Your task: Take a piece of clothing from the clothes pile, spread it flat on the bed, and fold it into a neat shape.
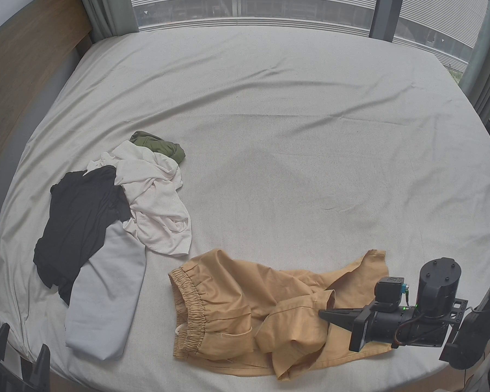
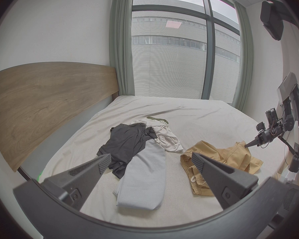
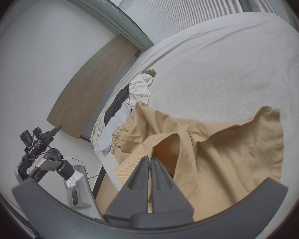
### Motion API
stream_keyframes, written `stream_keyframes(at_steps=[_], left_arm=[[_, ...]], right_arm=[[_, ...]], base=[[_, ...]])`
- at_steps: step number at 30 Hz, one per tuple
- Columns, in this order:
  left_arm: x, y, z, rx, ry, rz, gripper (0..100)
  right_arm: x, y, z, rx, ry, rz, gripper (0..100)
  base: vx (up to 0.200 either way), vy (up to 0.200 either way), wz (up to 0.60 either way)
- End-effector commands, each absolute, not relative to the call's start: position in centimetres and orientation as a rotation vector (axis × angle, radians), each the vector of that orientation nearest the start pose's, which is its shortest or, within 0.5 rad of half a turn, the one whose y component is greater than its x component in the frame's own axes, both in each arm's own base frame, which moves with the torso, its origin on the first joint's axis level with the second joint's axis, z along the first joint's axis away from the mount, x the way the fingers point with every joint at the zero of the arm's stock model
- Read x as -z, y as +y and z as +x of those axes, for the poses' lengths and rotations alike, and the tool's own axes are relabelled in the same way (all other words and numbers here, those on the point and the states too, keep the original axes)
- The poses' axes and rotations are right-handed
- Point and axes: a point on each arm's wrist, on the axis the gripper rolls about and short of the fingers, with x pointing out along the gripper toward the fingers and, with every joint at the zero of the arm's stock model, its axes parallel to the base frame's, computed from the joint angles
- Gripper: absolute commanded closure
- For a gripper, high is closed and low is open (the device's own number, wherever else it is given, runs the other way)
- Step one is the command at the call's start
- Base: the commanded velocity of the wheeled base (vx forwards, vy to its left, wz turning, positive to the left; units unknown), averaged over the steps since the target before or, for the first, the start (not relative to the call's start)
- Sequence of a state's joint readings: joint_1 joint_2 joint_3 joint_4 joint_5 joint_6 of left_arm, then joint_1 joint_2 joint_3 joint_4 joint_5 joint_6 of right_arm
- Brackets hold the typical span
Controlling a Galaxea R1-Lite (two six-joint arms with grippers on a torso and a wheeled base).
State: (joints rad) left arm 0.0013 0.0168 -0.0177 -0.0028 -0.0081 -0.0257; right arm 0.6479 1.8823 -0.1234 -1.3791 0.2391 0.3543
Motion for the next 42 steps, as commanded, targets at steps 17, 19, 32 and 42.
stream_keyframes(at_steps=[17, 19, 32, 42], left_arm=[[-7.6, 0.0, -2.3, 0.006, -0.003, -0.026, 0], [-7.6, 0.0, -2.3, 0.006, -0.003, -0.026, 0], [-7.6, 0.0, -2.3, 0.006, -0.003, -0.028, 0], [-7.6, 0.0, -2.3, 0.008, -0.003, -0.028, 0]], right_arm=[[-5.4, 15.5, 19.3, -0.814, 0.484, 0.314, 0], [-5.8, 15.7, 19.5, -0.822, 0.466, 0.323, 0], [-6.2, 17.4, 19.6, -0.875, 0.440, 0.338, 0], [-5.5, 18.0, 19.5, -0.884, 0.468, 0.329, 0]], base=[[0.000, 0.000, 0.00], [0.000, 0.000, 0.00], [0.000, 0.000, 0.00], [0.000, 0.000, 0.00]])
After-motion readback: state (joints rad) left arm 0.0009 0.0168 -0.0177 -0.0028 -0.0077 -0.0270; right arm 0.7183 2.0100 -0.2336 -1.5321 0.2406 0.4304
